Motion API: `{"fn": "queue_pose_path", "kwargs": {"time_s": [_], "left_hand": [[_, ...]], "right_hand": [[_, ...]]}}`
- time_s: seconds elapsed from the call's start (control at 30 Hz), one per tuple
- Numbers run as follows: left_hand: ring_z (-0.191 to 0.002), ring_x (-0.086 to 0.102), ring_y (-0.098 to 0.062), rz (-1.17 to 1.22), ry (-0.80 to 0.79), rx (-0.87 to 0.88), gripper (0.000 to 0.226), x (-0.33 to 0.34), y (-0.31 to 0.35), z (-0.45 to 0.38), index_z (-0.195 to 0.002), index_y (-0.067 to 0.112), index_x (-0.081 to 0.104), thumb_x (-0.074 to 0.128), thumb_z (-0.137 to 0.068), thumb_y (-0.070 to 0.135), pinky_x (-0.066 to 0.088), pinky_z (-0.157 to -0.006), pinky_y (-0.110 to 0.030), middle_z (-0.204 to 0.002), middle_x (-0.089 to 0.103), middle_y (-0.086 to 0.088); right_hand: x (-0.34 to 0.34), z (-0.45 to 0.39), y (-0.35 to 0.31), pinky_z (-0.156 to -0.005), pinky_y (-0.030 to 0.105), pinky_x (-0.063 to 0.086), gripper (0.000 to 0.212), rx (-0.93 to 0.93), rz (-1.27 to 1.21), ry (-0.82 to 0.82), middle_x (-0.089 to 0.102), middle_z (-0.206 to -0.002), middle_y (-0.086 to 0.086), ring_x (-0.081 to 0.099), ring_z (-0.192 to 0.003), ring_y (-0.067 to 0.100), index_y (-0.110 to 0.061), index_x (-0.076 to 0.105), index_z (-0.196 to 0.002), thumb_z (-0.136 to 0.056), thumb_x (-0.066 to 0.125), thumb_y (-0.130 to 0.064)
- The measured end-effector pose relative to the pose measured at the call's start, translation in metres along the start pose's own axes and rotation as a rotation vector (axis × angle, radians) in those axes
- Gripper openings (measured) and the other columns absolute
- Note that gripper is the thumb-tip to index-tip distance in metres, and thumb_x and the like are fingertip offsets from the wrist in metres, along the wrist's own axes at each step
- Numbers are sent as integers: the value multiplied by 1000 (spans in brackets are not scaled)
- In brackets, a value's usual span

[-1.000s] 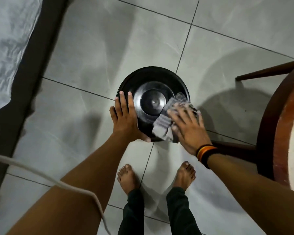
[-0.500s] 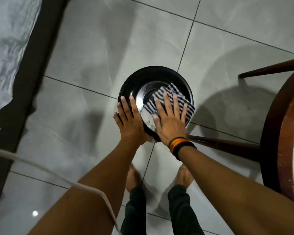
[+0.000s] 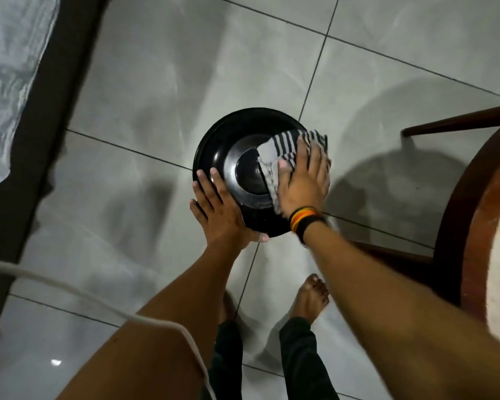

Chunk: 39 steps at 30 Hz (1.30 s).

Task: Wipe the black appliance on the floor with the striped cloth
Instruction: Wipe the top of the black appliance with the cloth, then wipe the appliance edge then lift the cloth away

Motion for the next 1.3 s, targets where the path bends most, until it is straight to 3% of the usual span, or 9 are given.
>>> {"fn": "queue_pose_path", "kwargs": {"time_s": [0.13,0.27,0.47,0.63,0.7,0.8,0.97,1.1,1.3], "left_hand": [[-155,-27,-40,-10,22,9,160,2,-1,-2,-159,11,-27,90,-62,62,-10,-125,-58,-167,-33,-19],[-157,-24,-38,-46,85,17,124,5,-2,-4,-160,12,-25,69,-91,52,-4,-128,-59,-168,-31,-18],[-156,-27,-35,-48,-32,-12,167,-8,2,1,-158,12,-29,89,-55,68,-3,-128,-56,-167,-35,-15],[-160,-14,-34,34,-129,151,140,-45,-2,6,-164,10,-6,85,-66,54,2,-129,-56,-173,-11,-16],[-156,23,-38,185,-77,167,108,-53,1,5,-161,16,29,66,-70,62,27,-124,-60,-168,28,-16],[-113,68,-23,435,32,66,77,-57,14,3,-125,27,66,60,-74,84,59,-95,-49,-124,70,-2],[-92,73,-26,367,16,-94,53,-60,36,-11,-105,6,72,89,-69,42,61,-84,-37,-100,75,-6],[-89,75,-34,674,-150,-251,41,-81,46,8,-97,10,69,86,-62,22,62,-82,-41,-102,78,-16],[-80,80,-13,916,-311,34,18,-155,128,132,-98,20,75,75,-87,6,63,-68,-27,-86,83,1]], "right_hand": [[21,80,-9,-125,58,8,64,134,-76,-39,-2,-171,8,-3,-156,35,-27,12,-161,-104,38,-40],[29,93,-31,-124,61,-6,56,-113,87,-232,-2,-171,0,-15,-156,29,-30,19,-159,-105,37,-25],[-13,50,-42,-128,48,-3,55,-375,-161,-436,29,-166,-3,8,-157,17,-26,41,-152,-98,46,-19],[-40,65,-31,-121,42,31,47,111,-411,15,44,-156,5,37,-146,25,-20,53,-143,-97,57,-29],[-41,73,-26,-114,41,38,51,396,-391,-15,46,-150,10,43,-139,31,-16,48,-142,-95,62,-30],[-36,68,-29,-102,40,47,57,613,-452,-93,51,-138,15,55,-126,38,-8,47,-136,-88,72,-27],[-34,50,-31,-93,37,55,45,654,-580,-90,69,-120,15,67,-111,34,-6,60,-120,-79,76,-15],[-61,70,-26,-74,29,55,9,499,-705,-50,72,-81,6,66,-78,21,-7,73,-83,-78,77,-14],[-200,123,9,-80,39,57,4,256,-899,157,75,-84,12,67,-79,18,-15,69,-80,-78,70,-19]]}}
Point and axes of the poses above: each hand's wrist, its own z-axis away from the middle knuckle, its own x-axis out of the palm, y = z × x, the point moved 1 cm from there along -z, towards the middle knuckle
